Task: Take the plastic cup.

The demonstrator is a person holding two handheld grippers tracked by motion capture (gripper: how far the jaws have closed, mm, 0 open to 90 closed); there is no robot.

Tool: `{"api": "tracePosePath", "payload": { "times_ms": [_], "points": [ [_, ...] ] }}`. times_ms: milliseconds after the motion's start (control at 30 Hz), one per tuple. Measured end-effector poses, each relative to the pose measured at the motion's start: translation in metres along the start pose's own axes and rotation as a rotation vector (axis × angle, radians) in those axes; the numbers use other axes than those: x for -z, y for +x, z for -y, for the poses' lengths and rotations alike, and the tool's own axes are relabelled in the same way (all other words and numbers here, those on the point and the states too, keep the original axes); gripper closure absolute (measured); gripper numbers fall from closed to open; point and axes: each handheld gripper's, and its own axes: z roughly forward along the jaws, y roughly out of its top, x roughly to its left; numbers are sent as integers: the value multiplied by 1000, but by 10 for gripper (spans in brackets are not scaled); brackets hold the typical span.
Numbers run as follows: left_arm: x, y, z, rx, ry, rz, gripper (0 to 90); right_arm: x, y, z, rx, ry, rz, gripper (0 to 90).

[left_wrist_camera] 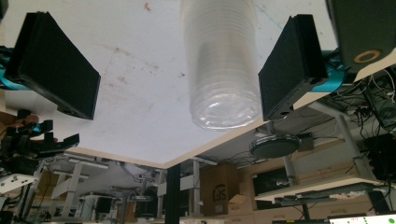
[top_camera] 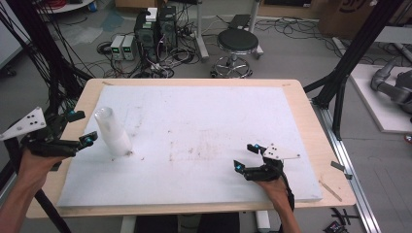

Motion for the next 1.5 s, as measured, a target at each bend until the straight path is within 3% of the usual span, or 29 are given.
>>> {"api": "tracePosePath", "payload": {
  "times_ms": [500,733,833,1000,1500],
  "points": [
    [-22,28,-3,20,94,74,125,0,0,0,-6,3,5,143],
    [-36,31,2,37,118,105,125,0,-1,0,-3,1,3,143],
    [-42,30,3,26,136,115,125,0,-1,0,-10,3,1,144],
    [-49,31,5,29,154,116,125,0,-1,0,-5,3,2,143],
    [-64,33,12,23,280,98,127,0,-1,0,-3,1,1,144]
  ]
}}
